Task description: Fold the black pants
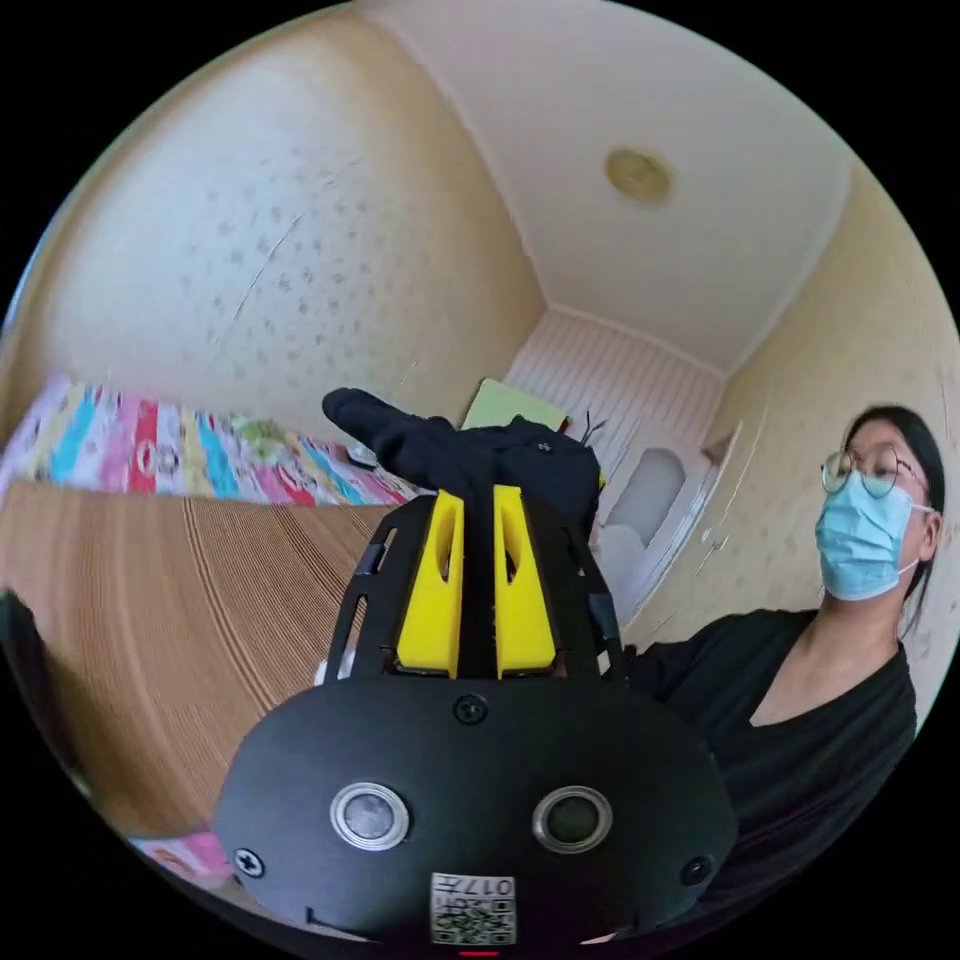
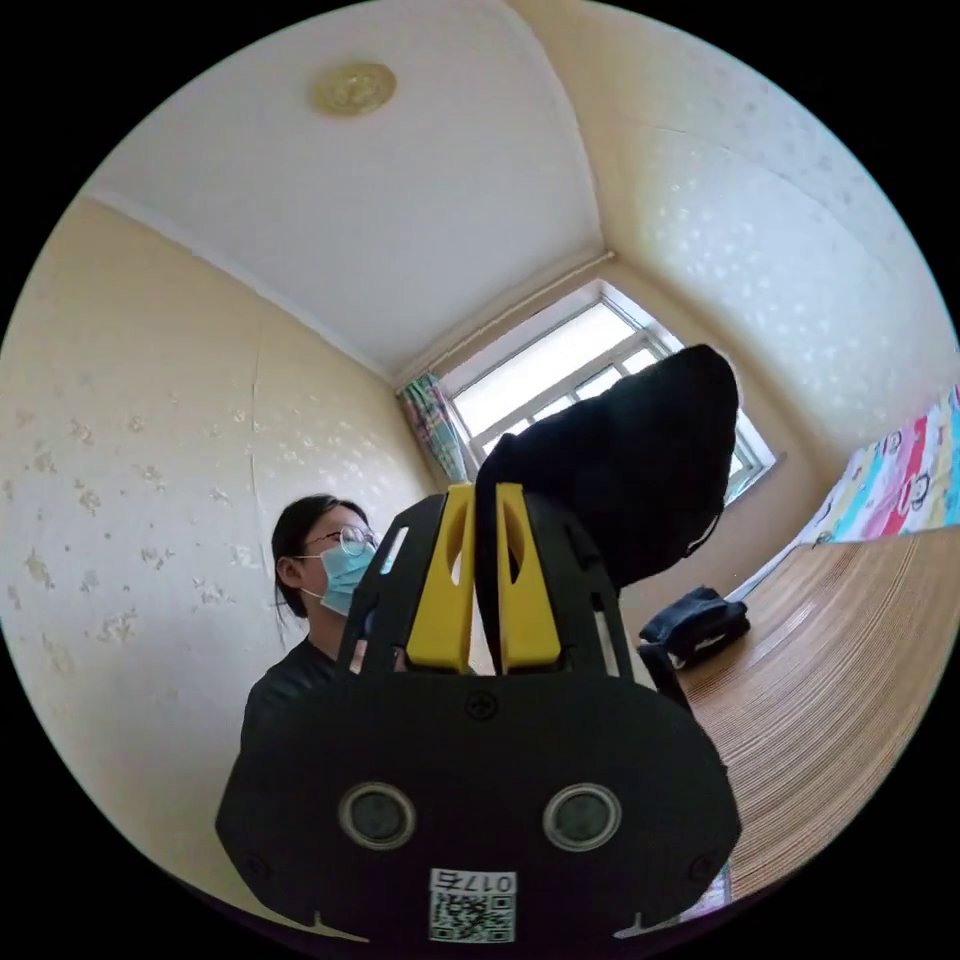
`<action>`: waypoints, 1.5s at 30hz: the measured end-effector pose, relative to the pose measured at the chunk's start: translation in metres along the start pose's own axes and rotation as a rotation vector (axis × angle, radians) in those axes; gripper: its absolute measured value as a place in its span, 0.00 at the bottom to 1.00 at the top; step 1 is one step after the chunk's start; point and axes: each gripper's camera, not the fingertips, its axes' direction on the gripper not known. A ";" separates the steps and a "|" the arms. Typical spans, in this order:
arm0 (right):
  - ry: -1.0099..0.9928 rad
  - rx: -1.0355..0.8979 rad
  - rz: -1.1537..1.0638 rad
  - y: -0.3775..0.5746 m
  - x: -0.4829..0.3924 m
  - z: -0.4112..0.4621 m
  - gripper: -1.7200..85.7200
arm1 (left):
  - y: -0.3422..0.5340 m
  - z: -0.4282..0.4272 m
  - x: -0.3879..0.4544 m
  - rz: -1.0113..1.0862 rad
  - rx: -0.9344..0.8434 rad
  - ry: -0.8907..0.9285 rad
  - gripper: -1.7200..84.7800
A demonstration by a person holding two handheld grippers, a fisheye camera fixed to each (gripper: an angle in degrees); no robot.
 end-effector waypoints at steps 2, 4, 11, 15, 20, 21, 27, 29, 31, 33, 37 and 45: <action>0.056 -0.030 -0.104 -0.033 -0.052 0.022 0.05 | -0.032 -0.022 0.050 0.129 0.020 -0.071 0.08; 0.076 -0.078 -0.197 -0.053 -0.085 0.044 0.05 | -0.059 -0.043 0.101 0.200 0.083 -0.093 0.08; 0.510 0.011 -0.134 -0.118 -0.073 0.086 0.05 | -0.114 -0.033 0.131 0.292 0.197 -0.199 0.08; 0.787 -0.005 -0.010 -0.191 0.054 0.076 0.06 | -0.203 0.063 0.009 0.119 0.083 -0.334 0.08; 1.242 0.006 0.193 -0.266 0.299 0.041 0.09 | -0.309 0.216 -0.226 -0.077 -0.171 -0.550 0.15; 1.279 0.018 0.244 -0.257 0.316 0.034 0.09 | -0.293 0.228 -0.277 -0.208 -0.223 -0.566 0.16; 1.245 -0.237 0.494 -0.054 0.436 -0.010 0.13 | -0.078 0.236 -0.389 -0.285 -0.502 -0.478 0.20; 1.250 -0.322 0.627 0.057 0.448 -0.029 0.16 | 0.006 0.228 -0.404 -0.340 -0.614 -0.442 0.21; 1.238 -0.342 0.721 0.130 0.443 -0.035 0.18 | 0.099 0.204 -0.402 -0.426 -0.693 -0.432 0.21; 1.268 -0.337 0.777 0.187 0.423 -0.034 0.19 | 0.149 0.182 -0.384 -0.483 -0.703 -0.426 0.21; 1.400 -0.253 0.798 0.266 0.354 -0.025 0.20 | 0.213 0.147 -0.321 -0.525 -0.661 -0.434 0.19; 1.223 -0.322 0.962 0.321 0.344 -0.001 0.10 | 0.225 0.136 -0.283 -0.615 -0.694 -0.540 0.08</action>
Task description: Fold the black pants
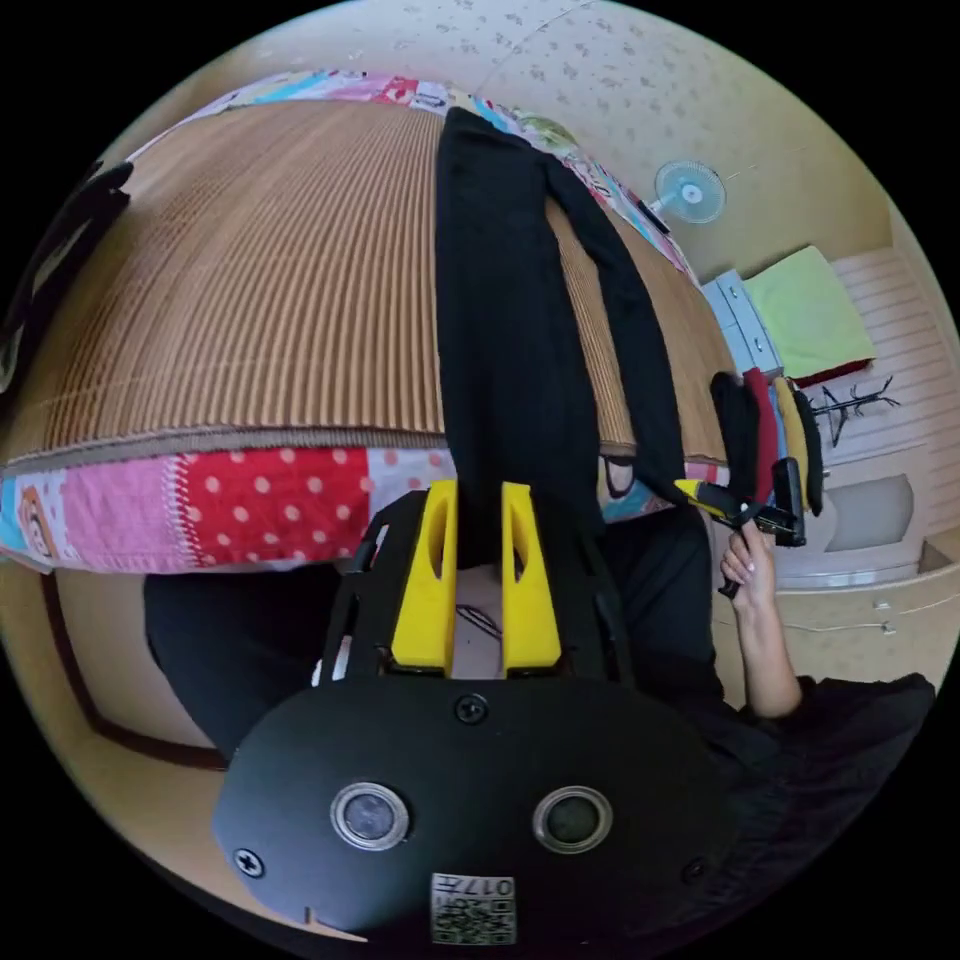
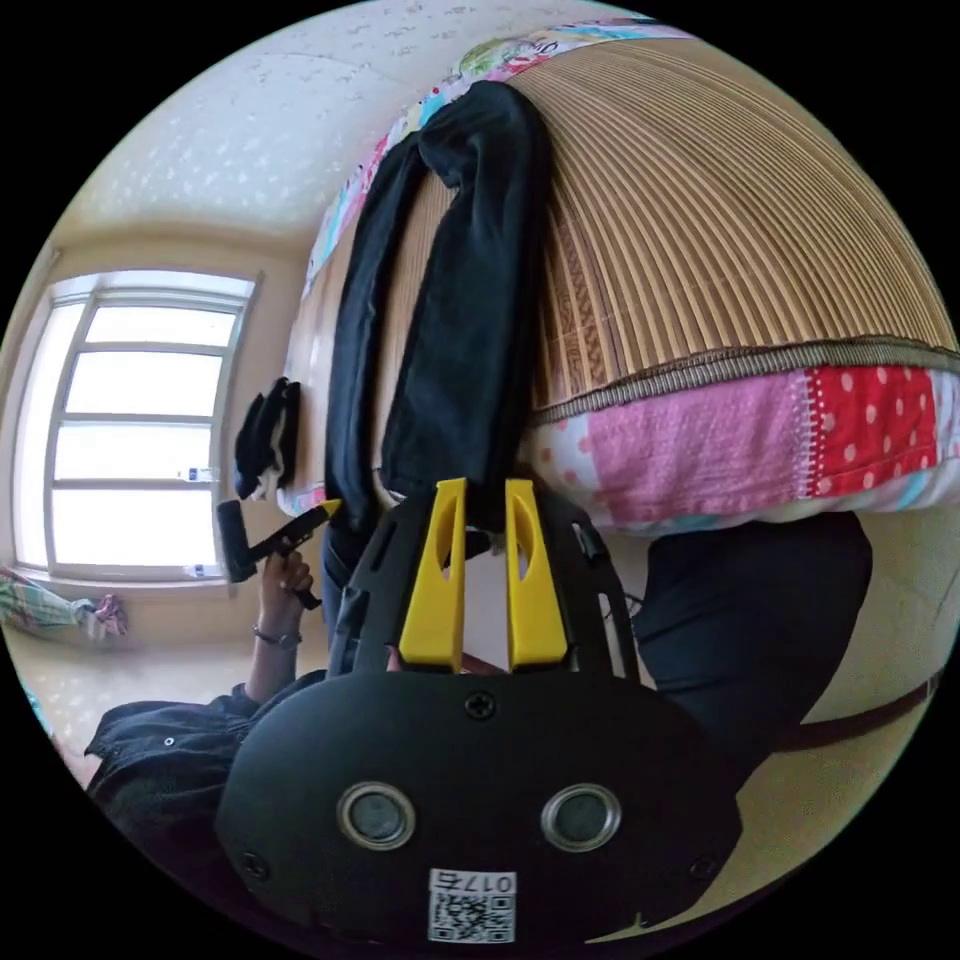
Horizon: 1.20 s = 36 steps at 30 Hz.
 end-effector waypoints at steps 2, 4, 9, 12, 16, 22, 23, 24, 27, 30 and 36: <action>-0.218 0.084 -0.016 0.010 0.013 -0.029 0.08 | 0.003 -0.012 -0.008 0.008 0.018 0.137 0.06; -0.356 0.106 -0.031 0.020 0.023 -0.052 0.08 | 0.012 -0.040 -0.016 0.049 0.075 0.340 0.05; -0.513 -0.048 -0.112 0.063 0.047 -0.092 0.07 | 0.044 -0.075 -0.026 0.098 0.002 0.501 0.07; -0.283 -0.076 0.086 0.105 0.095 -0.097 0.07 | 0.076 -0.071 -0.050 -0.074 -0.093 0.303 0.14; -0.246 0.065 0.039 0.134 0.074 -0.131 0.06 | 0.087 -0.118 -0.046 -0.068 0.019 0.188 0.17; -0.129 -0.091 -0.315 0.101 -0.059 -0.102 0.06 | 0.002 -0.155 0.072 0.255 -0.004 0.276 0.21; -0.121 -0.121 -0.373 0.098 -0.081 -0.087 0.06 | -0.007 -0.155 0.083 0.278 -0.008 0.305 0.21; -0.114 -0.134 -0.404 0.097 -0.091 -0.079 0.06 | -0.027 -0.154 0.100 0.281 -0.029 0.338 0.24; -0.035 -0.205 -0.492 0.097 -0.127 -0.032 0.05 | -0.076 -0.144 0.127 0.297 -0.079 0.342 0.26; -0.007 -0.210 -0.527 0.104 -0.140 0.000 0.06 | -0.108 -0.105 0.138 0.325 -0.218 0.205 0.22; -0.121 -0.325 -0.404 0.082 -0.092 0.006 0.09 | -0.094 -0.091 0.105 0.347 -0.179 0.293 0.07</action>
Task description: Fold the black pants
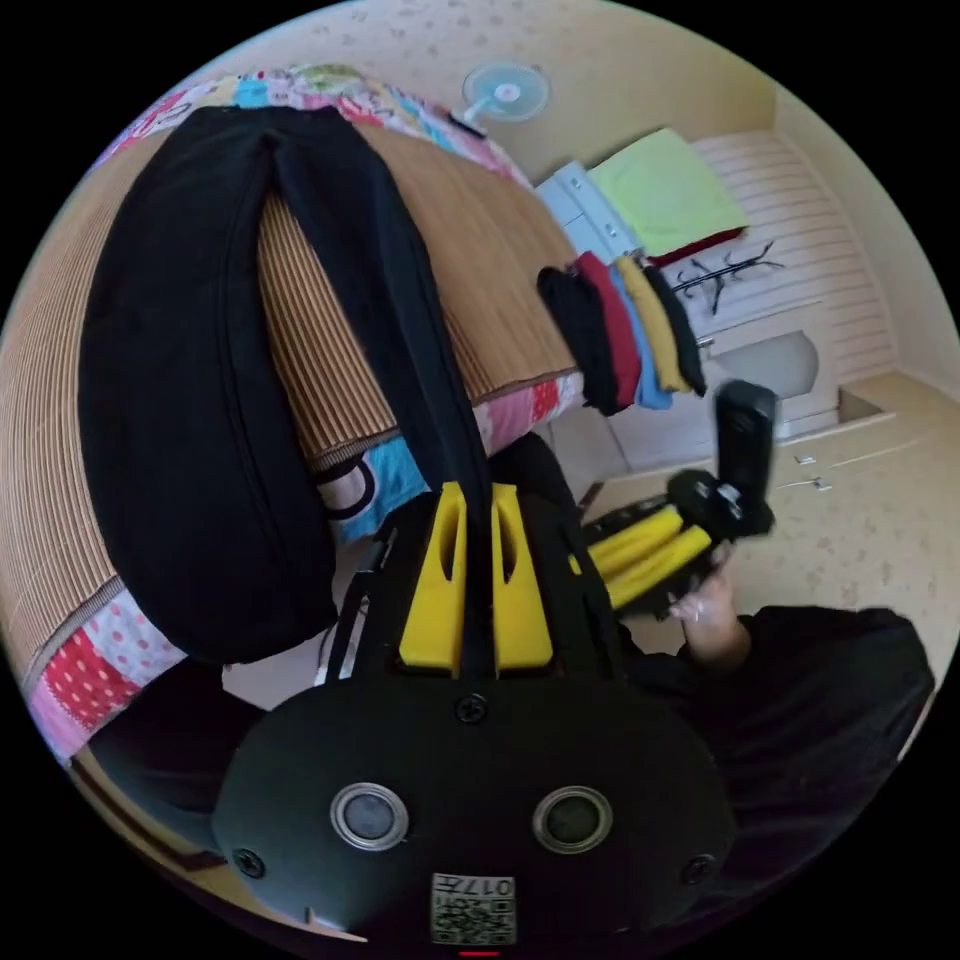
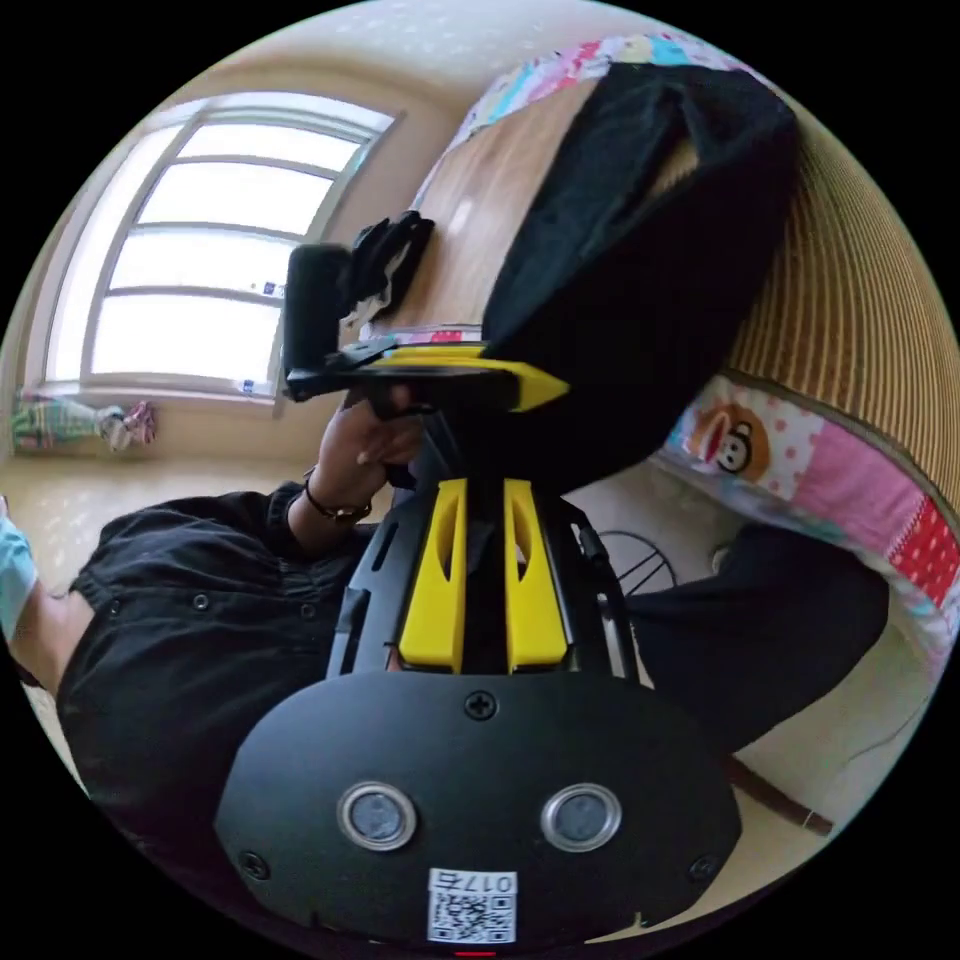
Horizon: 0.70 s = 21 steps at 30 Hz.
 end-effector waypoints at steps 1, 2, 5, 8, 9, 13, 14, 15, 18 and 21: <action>-0.043 -0.035 0.091 -0.002 0.026 -0.009 0.09 | 0.010 -0.011 0.000 0.026 0.041 0.017 0.07; -0.082 -0.033 0.164 -0.004 0.053 -0.023 0.09 | 0.014 -0.016 -0.001 0.035 0.055 0.019 0.07; -0.097 0.079 0.276 -0.027 0.120 -0.072 0.14 | 0.029 -0.041 -0.017 0.030 0.066 0.032 0.07; -0.102 0.188 0.349 -0.091 0.188 -0.112 0.23 | 0.041 -0.058 -0.046 -0.045 0.090 0.082 0.07; -0.104 0.208 0.349 -0.108 0.200 -0.118 0.24 | 0.045 -0.062 -0.058 -0.070 0.102 0.113 0.07; -0.113 0.392 0.367 -0.233 0.282 -0.147 0.25 | 0.044 -0.069 -0.092 -0.132 0.106 0.209 0.07; -0.136 0.466 0.389 -0.262 0.304 -0.153 0.24 | 0.043 -0.069 -0.095 -0.130 0.105 0.215 0.07; -0.142 0.503 0.397 -0.276 0.314 -0.155 0.24 | 0.042 -0.070 -0.097 -0.119 0.102 0.215 0.06; -0.144 0.636 0.393 -0.338 0.347 -0.162 0.20 | 0.040 -0.072 -0.102 -0.122 0.109 0.235 0.06; 0.004 0.604 0.450 -0.395 0.357 -0.162 0.10 | 0.044 -0.073 -0.111 -0.171 0.154 0.311 0.06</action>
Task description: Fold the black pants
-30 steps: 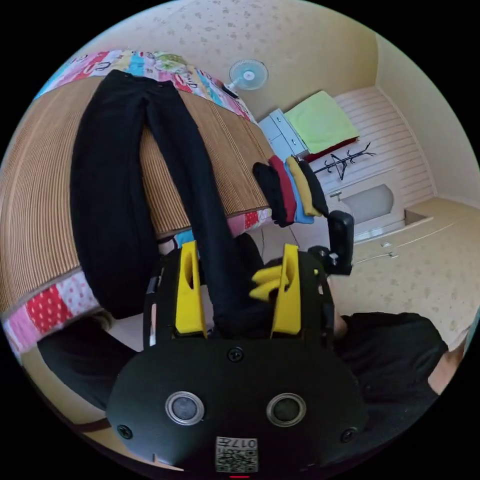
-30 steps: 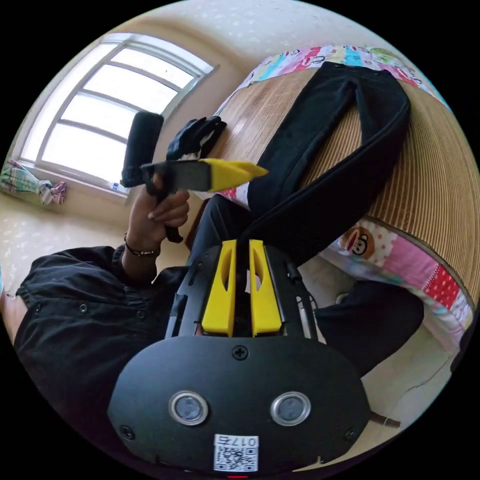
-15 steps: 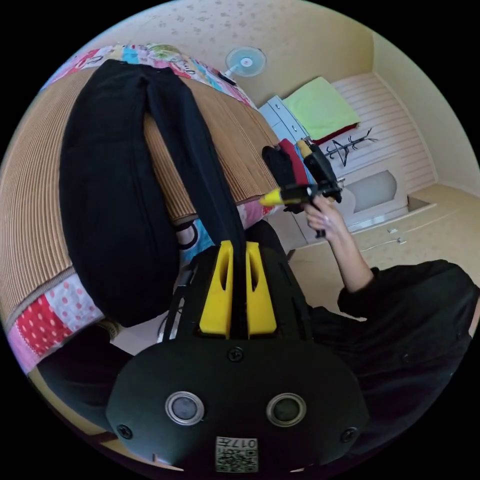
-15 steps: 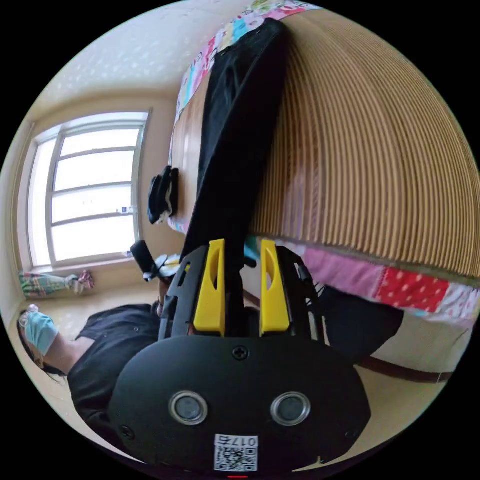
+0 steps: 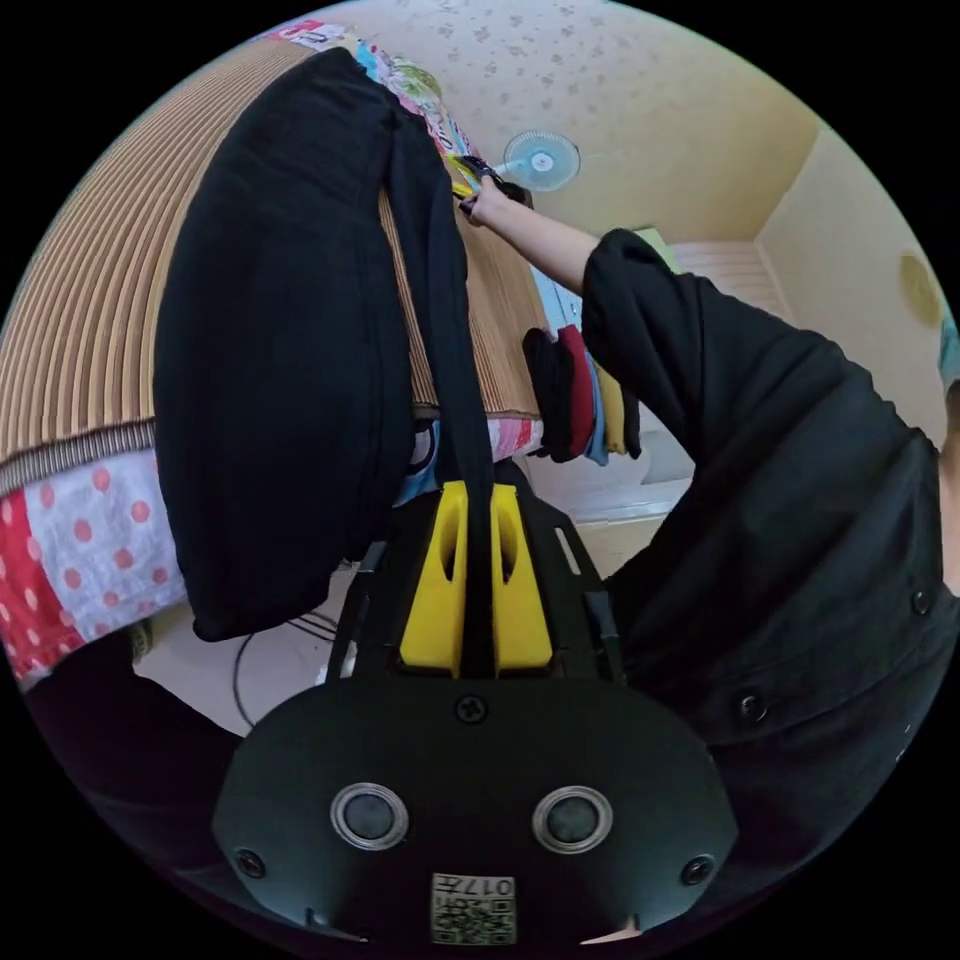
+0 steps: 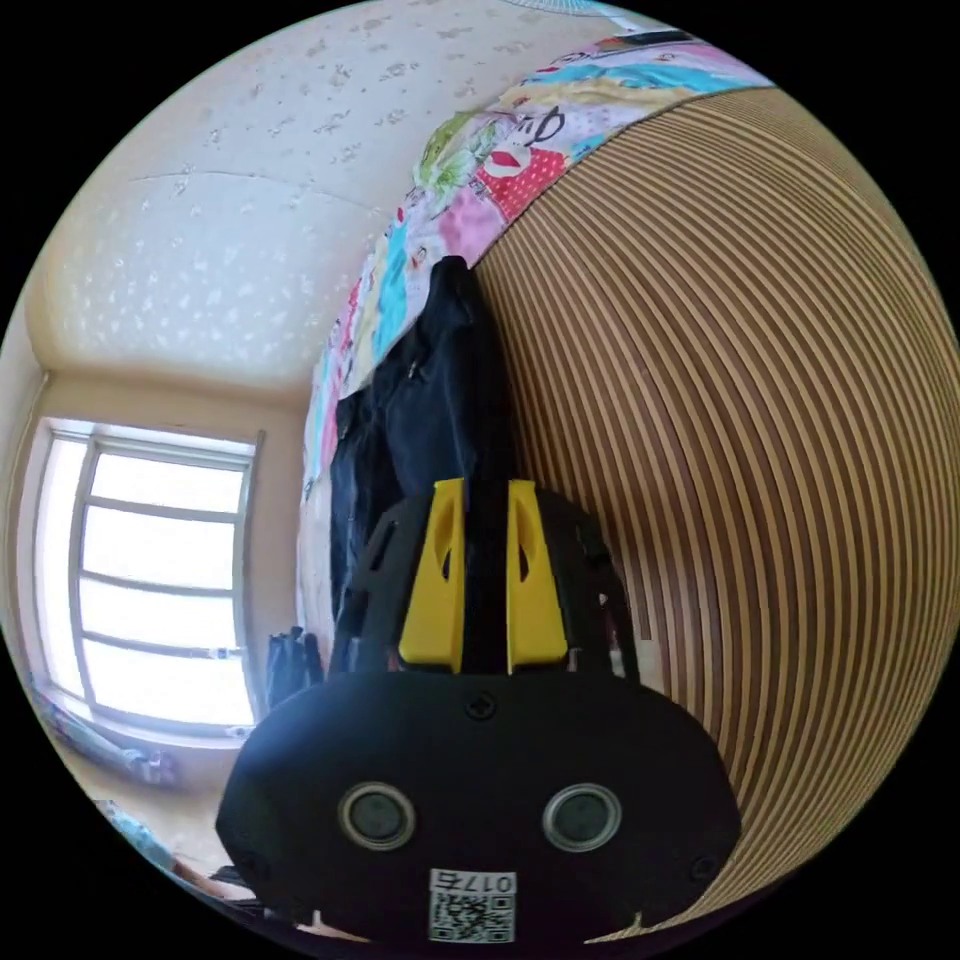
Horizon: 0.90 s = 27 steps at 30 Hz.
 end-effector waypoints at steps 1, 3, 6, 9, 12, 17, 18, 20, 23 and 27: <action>0.096 -0.027 0.017 -0.013 -0.010 0.013 0.08 | 0.001 -0.002 -0.002 -0.008 0.014 0.017 0.06; 0.283 -0.006 -0.011 -0.022 -0.044 0.024 0.07 | 0.000 -0.007 -0.002 -0.003 0.038 0.043 0.05; 0.457 0.215 -0.252 0.002 -0.152 0.034 0.06 | 0.001 -0.033 0.003 0.016 0.141 0.175 0.05; 0.502 0.294 -0.456 0.035 -0.261 0.066 0.06 | 0.020 -0.071 0.011 0.000 0.252 0.205 0.05; 0.374 0.152 -0.527 0.042 -0.312 0.128 0.08 | 0.041 -0.089 0.006 -0.107 0.290 0.075 0.06; 0.286 -0.152 -0.419 0.063 -0.278 0.210 0.09 | 0.047 -0.081 -0.029 -0.280 0.211 -0.086 0.07; 0.261 -0.142 -0.421 0.073 -0.275 0.203 0.09 | 0.047 -0.080 -0.032 -0.284 0.189 -0.086 0.07; 0.114 -0.136 -0.530 0.133 -0.266 0.161 0.10 | 0.049 -0.083 -0.029 -0.254 0.198 -0.073 0.07; 0.092 -0.166 -0.597 0.227 -0.230 0.094 0.12 | 0.044 -0.083 -0.015 -0.207 0.175 -0.120 0.08; 0.057 -0.232 -0.501 0.334 -0.157 0.027 0.13 | 0.032 -0.075 0.006 -0.152 0.126 -0.200 0.08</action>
